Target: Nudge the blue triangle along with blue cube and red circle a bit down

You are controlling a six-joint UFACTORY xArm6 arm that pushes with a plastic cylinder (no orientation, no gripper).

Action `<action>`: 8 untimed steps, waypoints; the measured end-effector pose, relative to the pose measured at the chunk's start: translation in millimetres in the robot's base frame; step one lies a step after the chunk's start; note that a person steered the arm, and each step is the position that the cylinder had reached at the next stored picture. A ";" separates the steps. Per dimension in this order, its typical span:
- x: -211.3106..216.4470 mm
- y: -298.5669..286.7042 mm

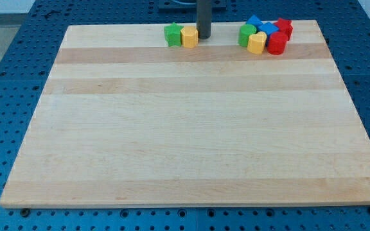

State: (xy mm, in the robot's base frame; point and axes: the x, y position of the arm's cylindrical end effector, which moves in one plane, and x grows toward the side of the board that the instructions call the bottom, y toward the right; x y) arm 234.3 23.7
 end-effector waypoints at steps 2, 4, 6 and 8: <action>-38.6 4.9; -42.3 38.7; -42.6 70.0; -42.0 107.6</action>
